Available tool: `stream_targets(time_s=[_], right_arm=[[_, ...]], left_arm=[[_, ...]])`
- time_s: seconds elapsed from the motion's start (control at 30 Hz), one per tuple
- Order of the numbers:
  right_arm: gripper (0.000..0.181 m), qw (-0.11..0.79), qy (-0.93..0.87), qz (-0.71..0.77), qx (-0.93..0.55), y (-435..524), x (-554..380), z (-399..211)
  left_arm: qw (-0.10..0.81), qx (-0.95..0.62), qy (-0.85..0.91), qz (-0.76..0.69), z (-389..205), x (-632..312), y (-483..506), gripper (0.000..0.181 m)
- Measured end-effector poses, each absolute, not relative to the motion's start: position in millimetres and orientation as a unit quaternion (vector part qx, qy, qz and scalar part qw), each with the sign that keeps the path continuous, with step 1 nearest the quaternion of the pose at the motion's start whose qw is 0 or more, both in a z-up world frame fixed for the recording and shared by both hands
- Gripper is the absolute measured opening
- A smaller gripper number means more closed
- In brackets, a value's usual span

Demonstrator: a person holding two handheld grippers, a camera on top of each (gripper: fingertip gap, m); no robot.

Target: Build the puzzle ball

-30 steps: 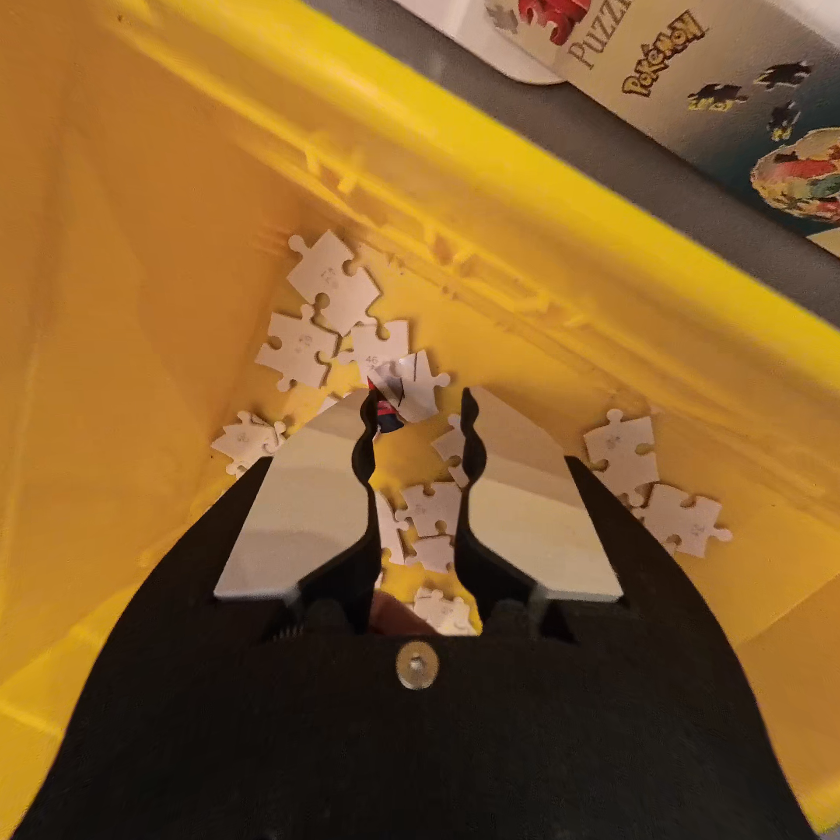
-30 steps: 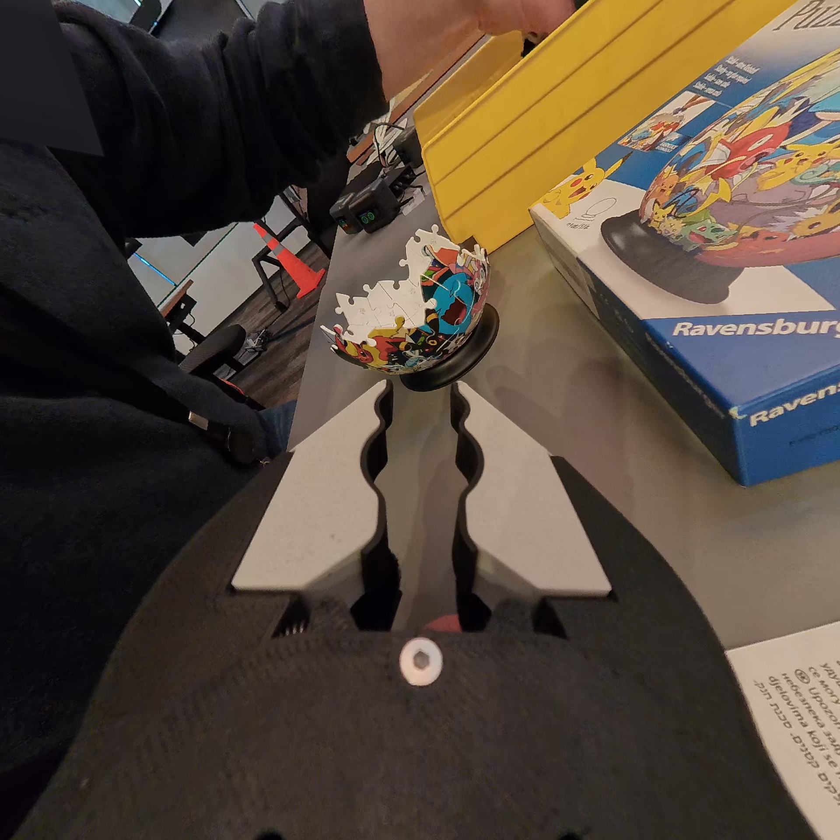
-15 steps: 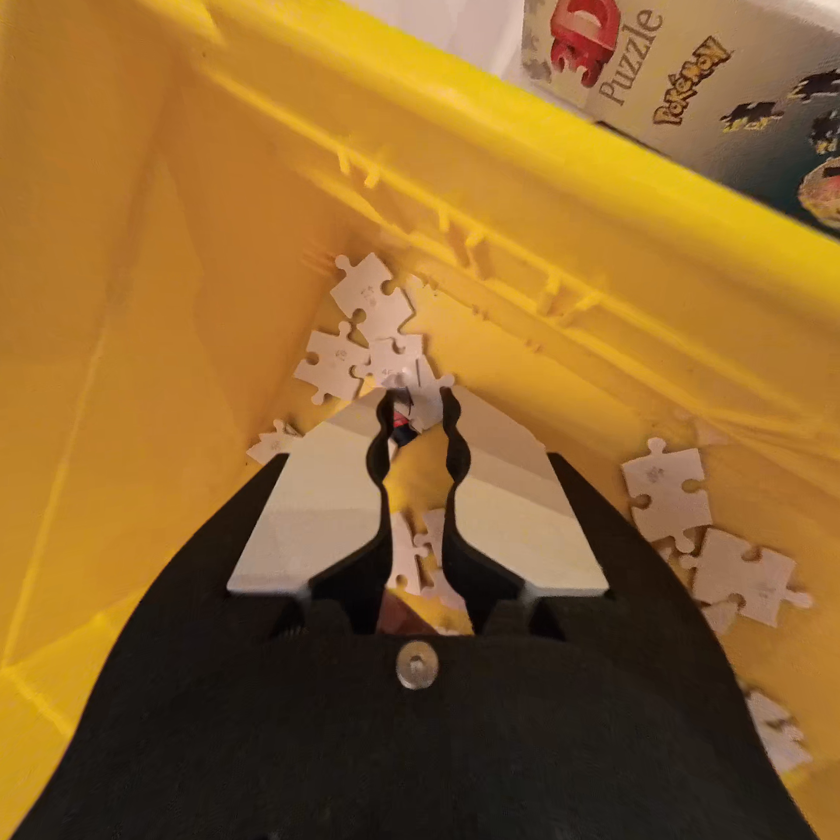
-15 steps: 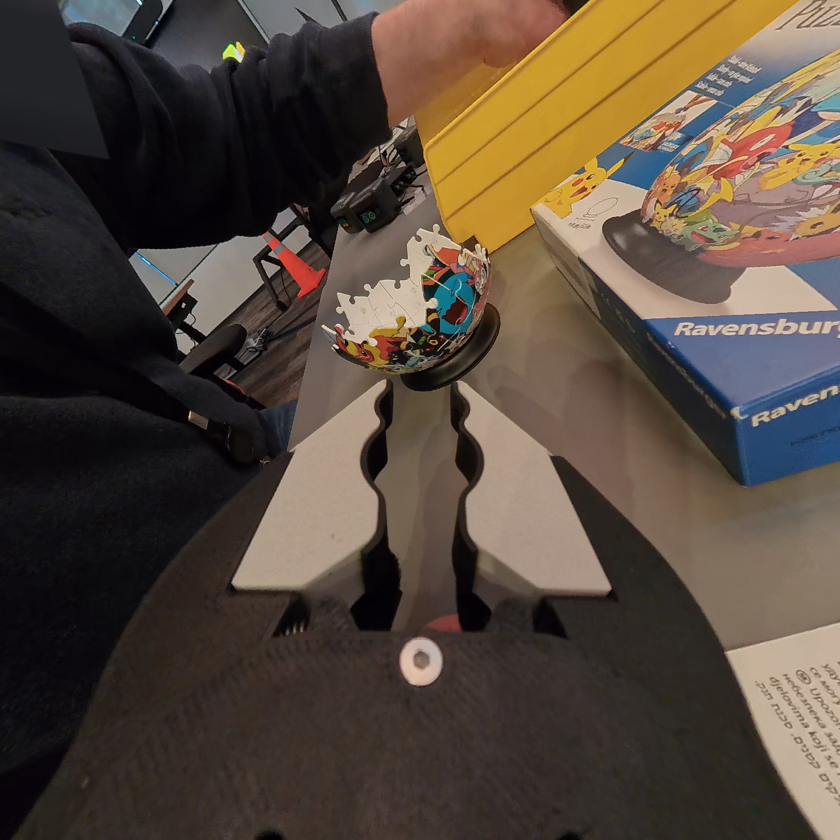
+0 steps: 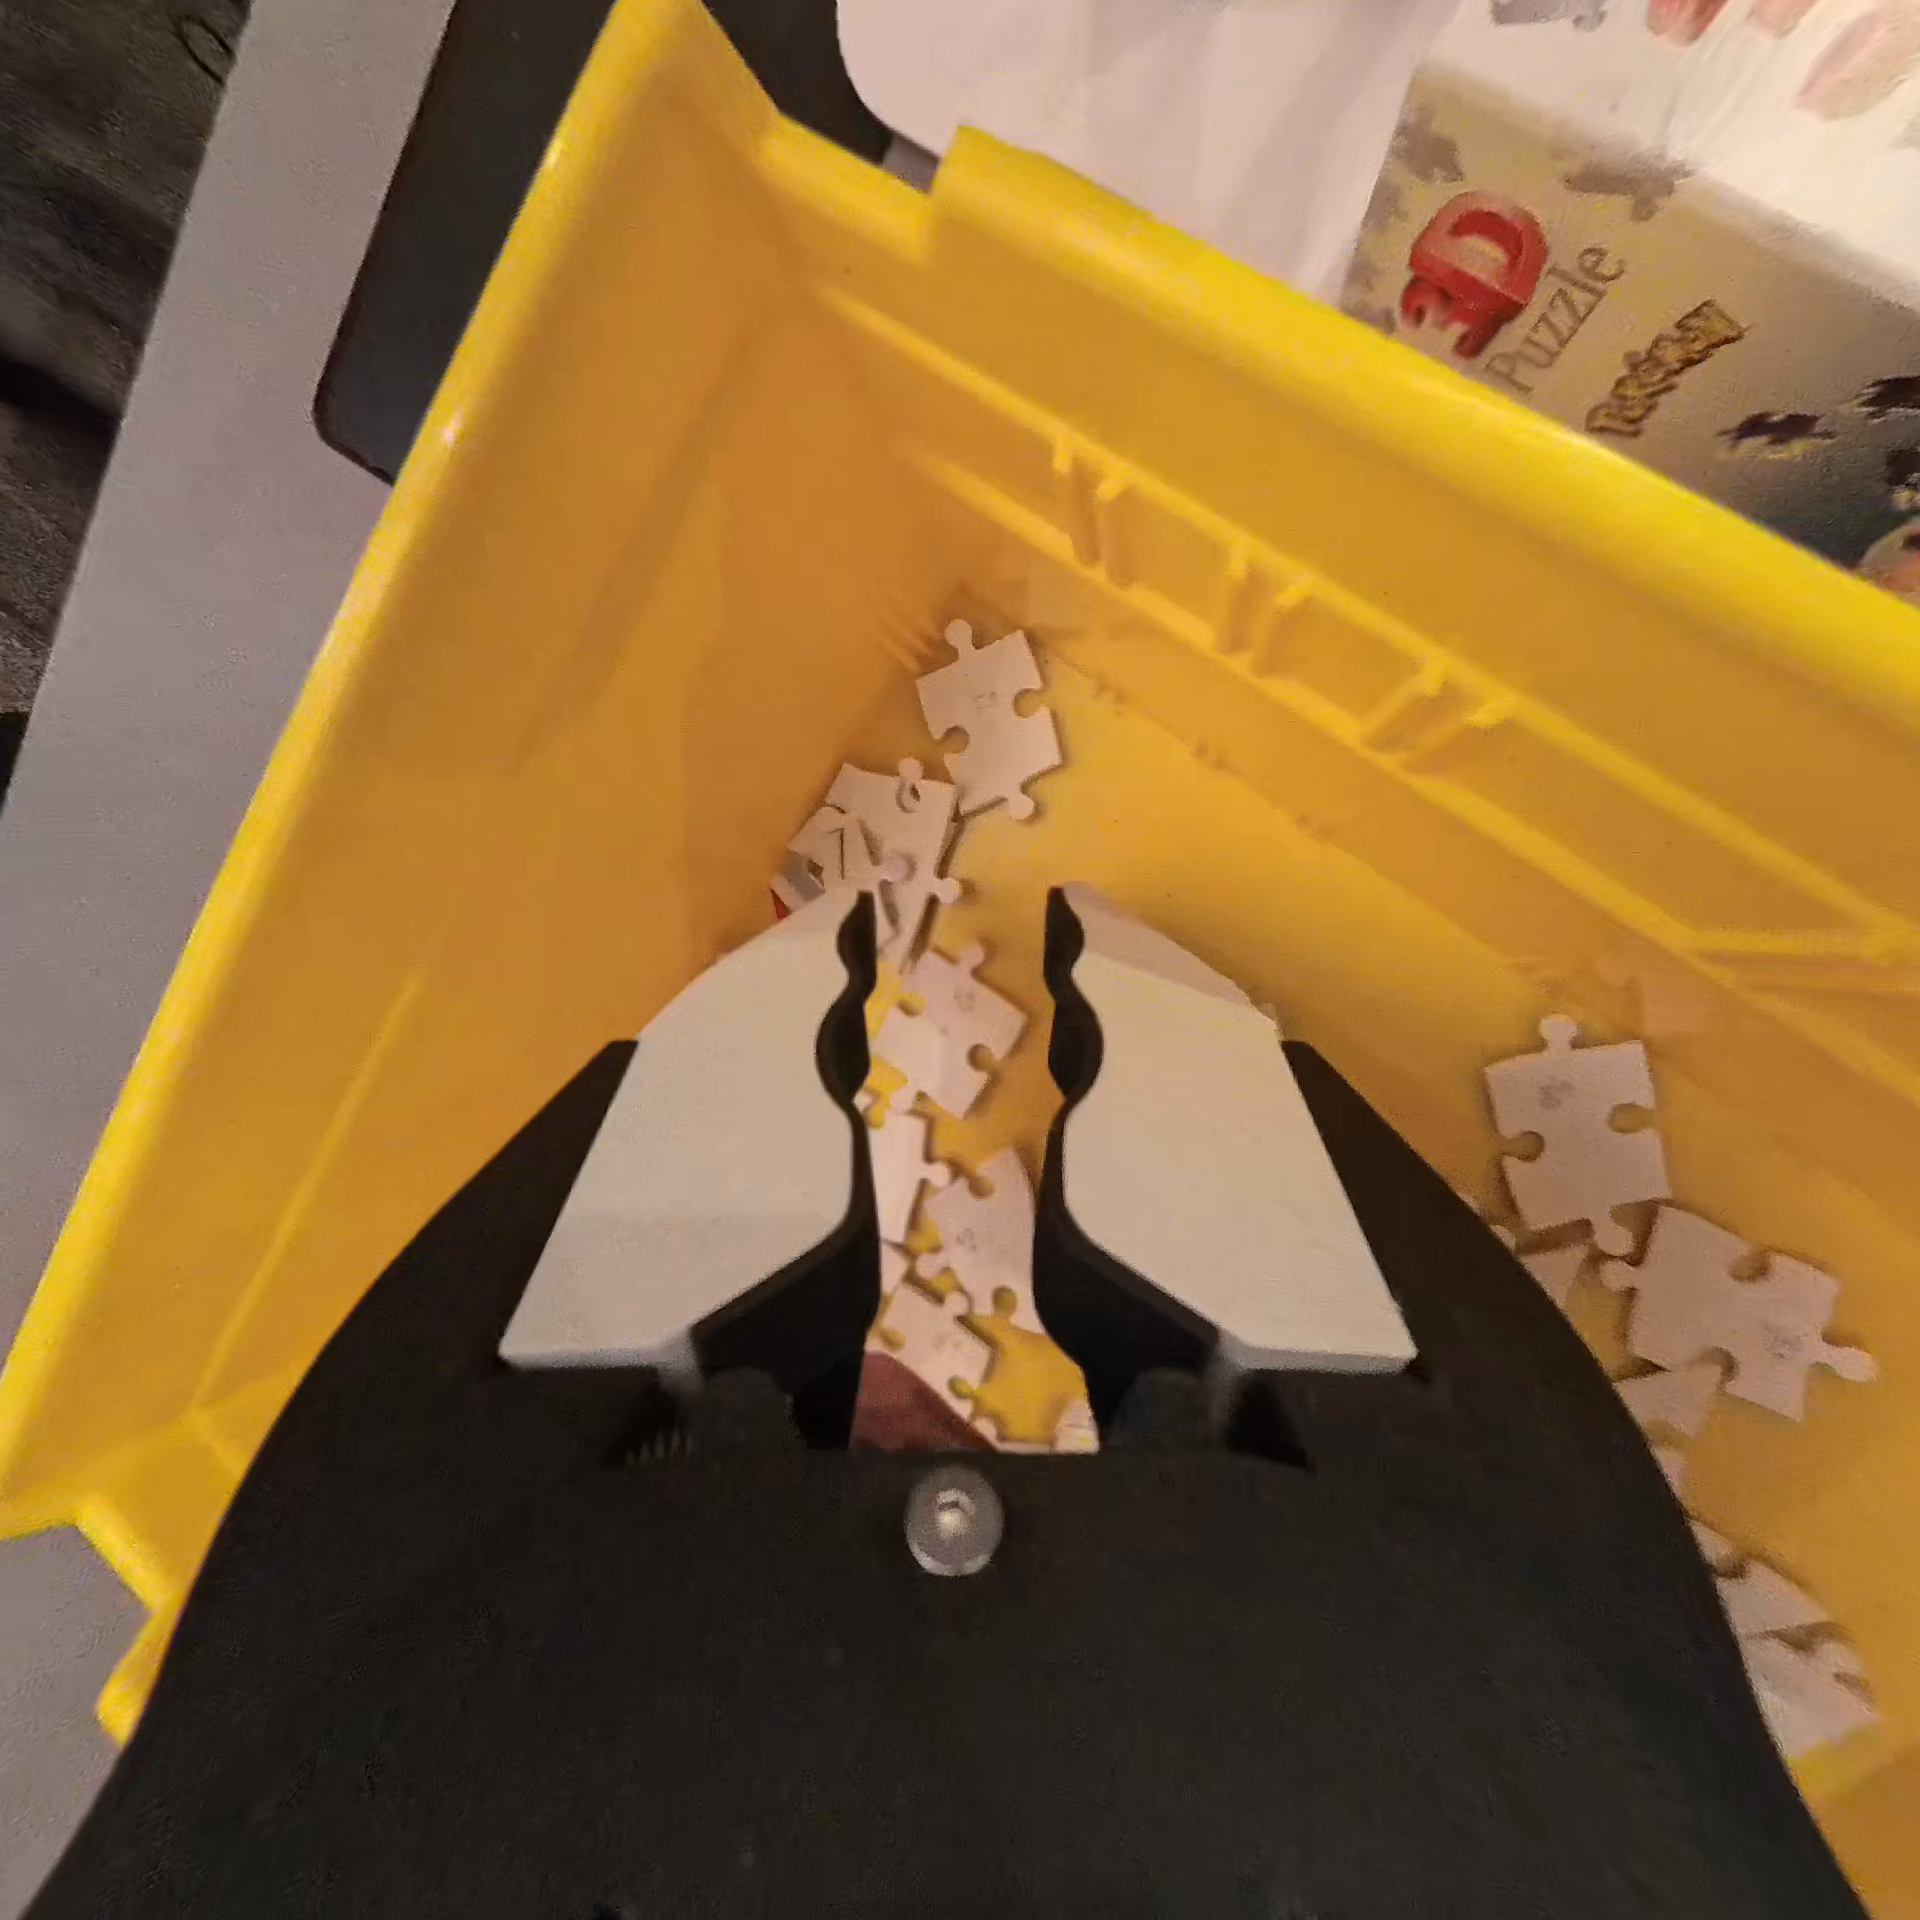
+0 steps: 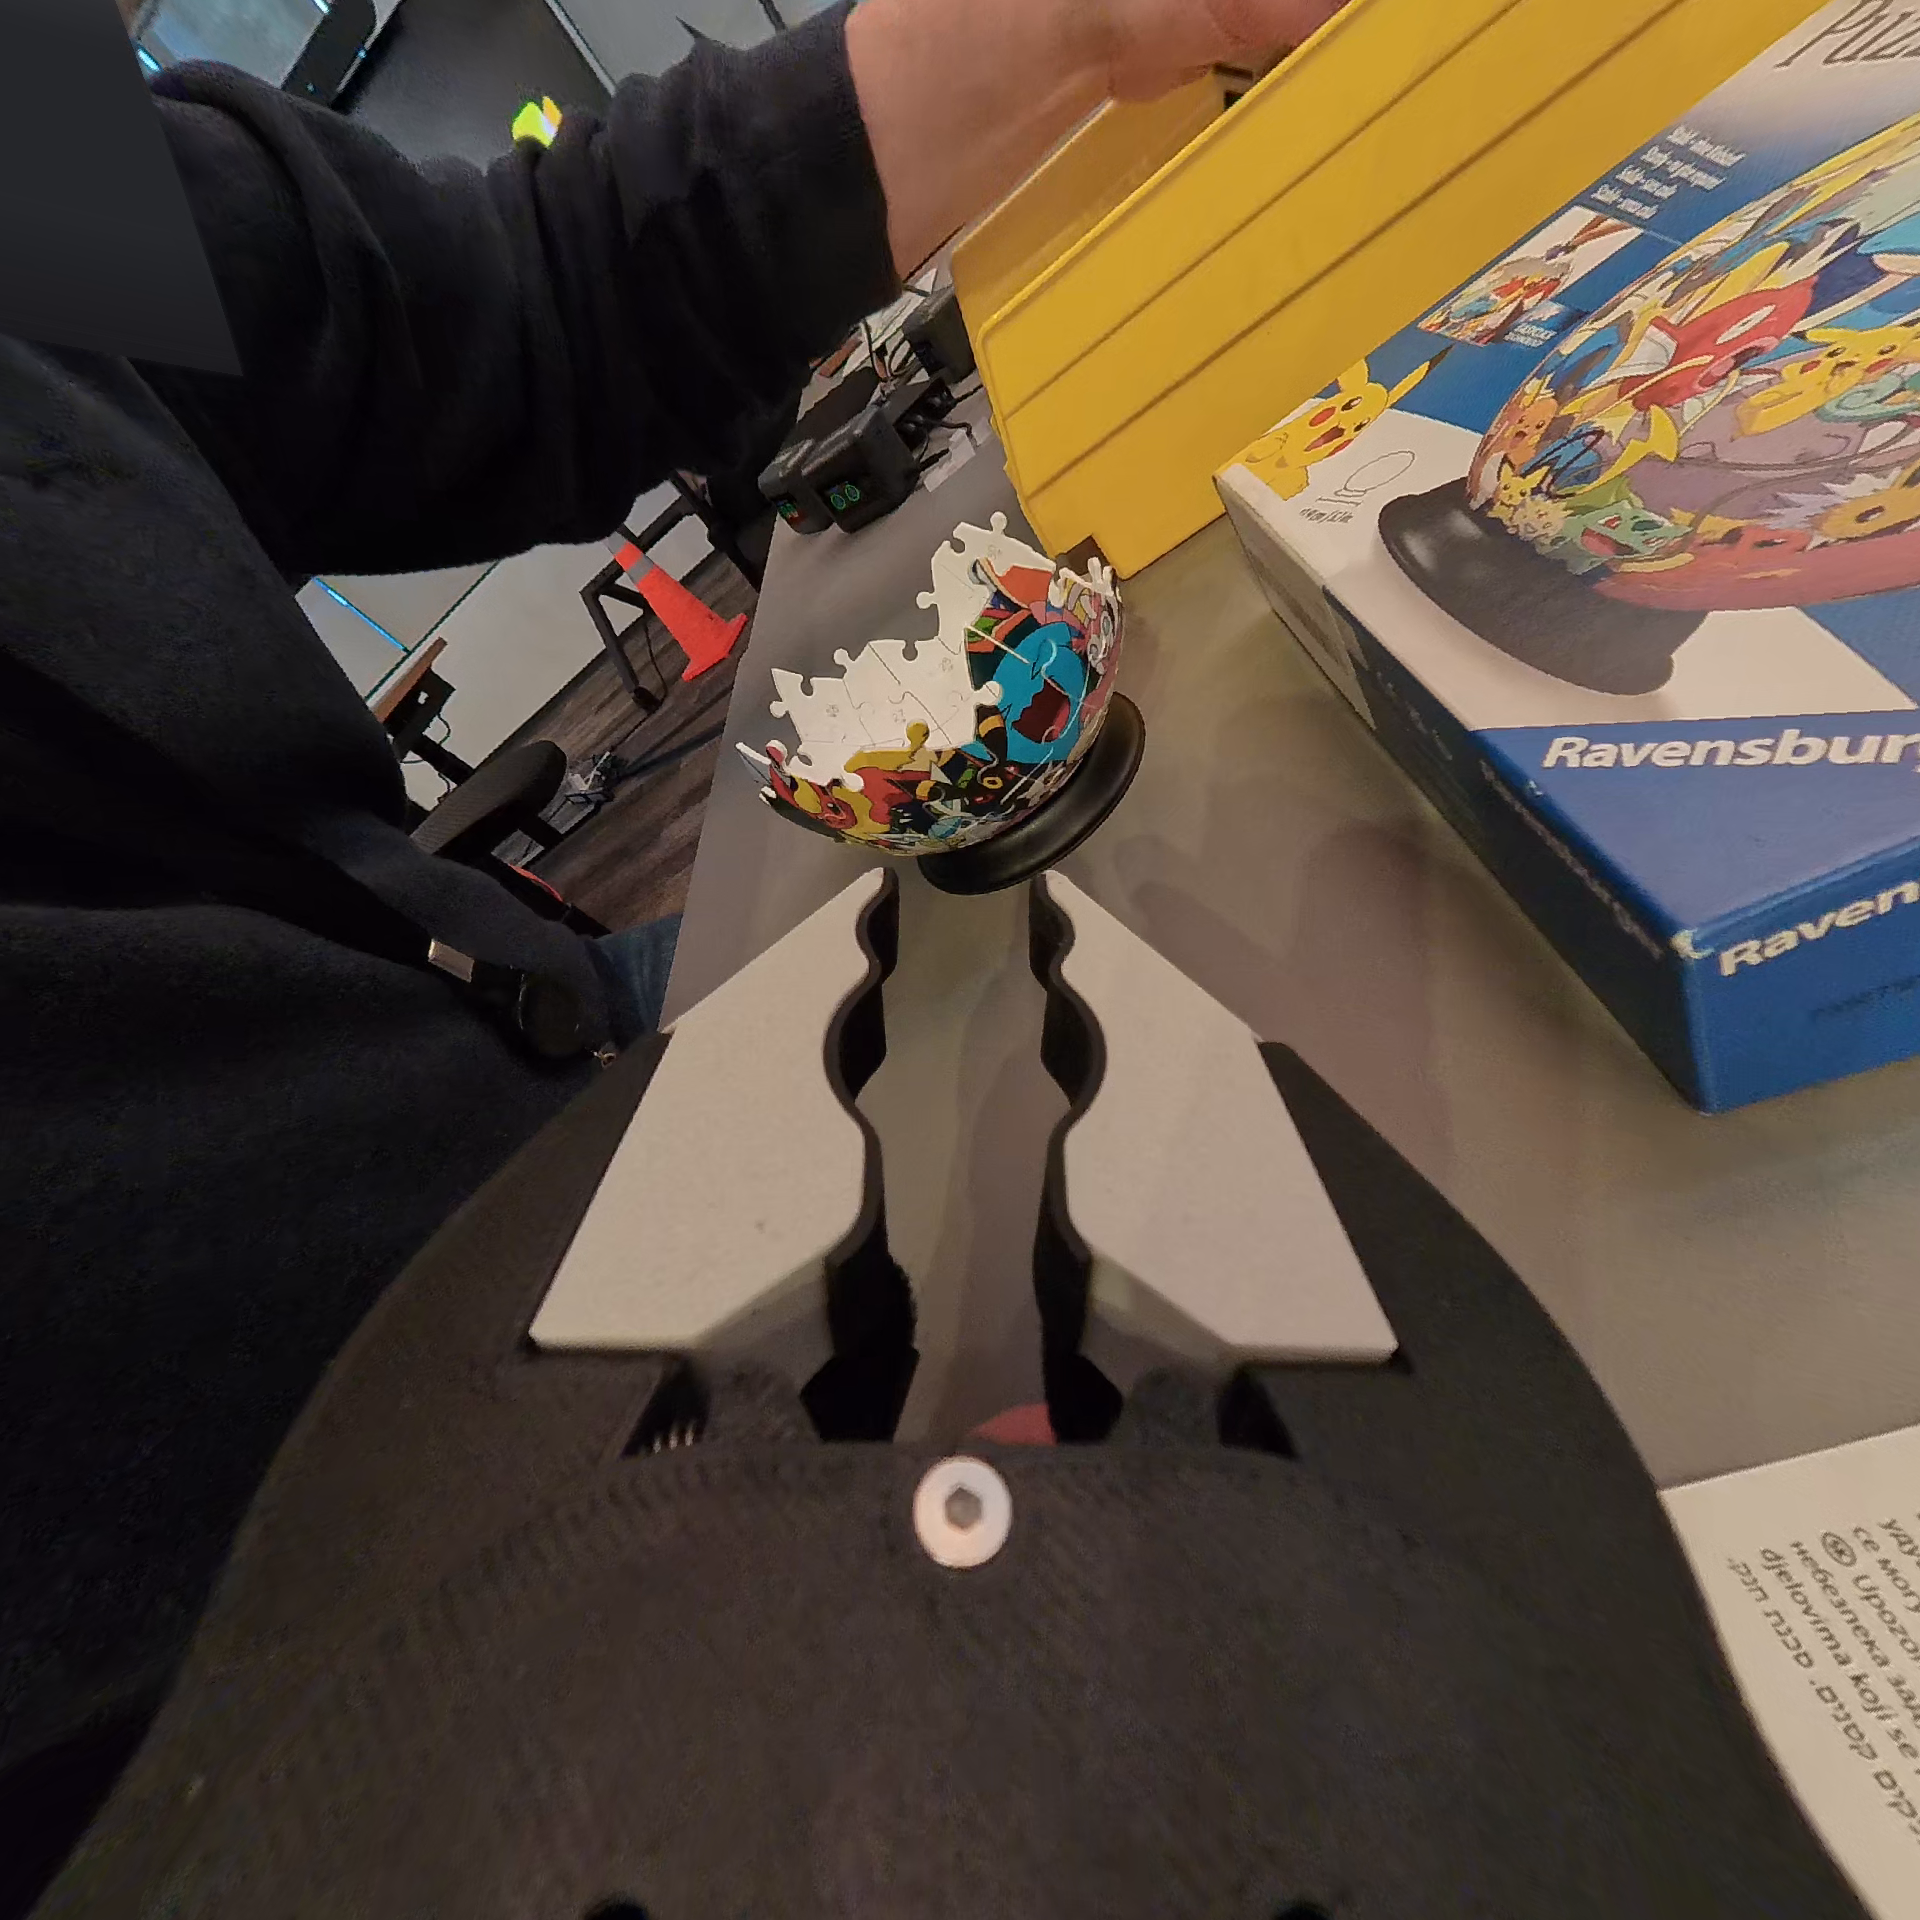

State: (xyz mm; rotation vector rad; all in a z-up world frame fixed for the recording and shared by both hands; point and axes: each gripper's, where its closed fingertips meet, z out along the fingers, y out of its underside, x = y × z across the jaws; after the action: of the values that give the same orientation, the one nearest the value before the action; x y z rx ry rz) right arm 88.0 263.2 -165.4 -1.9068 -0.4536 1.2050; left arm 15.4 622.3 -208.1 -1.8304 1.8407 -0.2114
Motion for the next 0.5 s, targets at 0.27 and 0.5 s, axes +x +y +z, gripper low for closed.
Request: stream_targets(time_s=[0.27,0.5], right_arm=[[0.024,0.410,-0.180,0.479,-0.755,263,88,-165],[0.024,0.411,-0.183,0.483,-0.752,262,88,-163]], left_arm=[[0.215,-0.717,0.659,-0.072,-232,20,644,0.032],[0.233,-0.709,0.663,-0.052,-229,10,643,0.018]])
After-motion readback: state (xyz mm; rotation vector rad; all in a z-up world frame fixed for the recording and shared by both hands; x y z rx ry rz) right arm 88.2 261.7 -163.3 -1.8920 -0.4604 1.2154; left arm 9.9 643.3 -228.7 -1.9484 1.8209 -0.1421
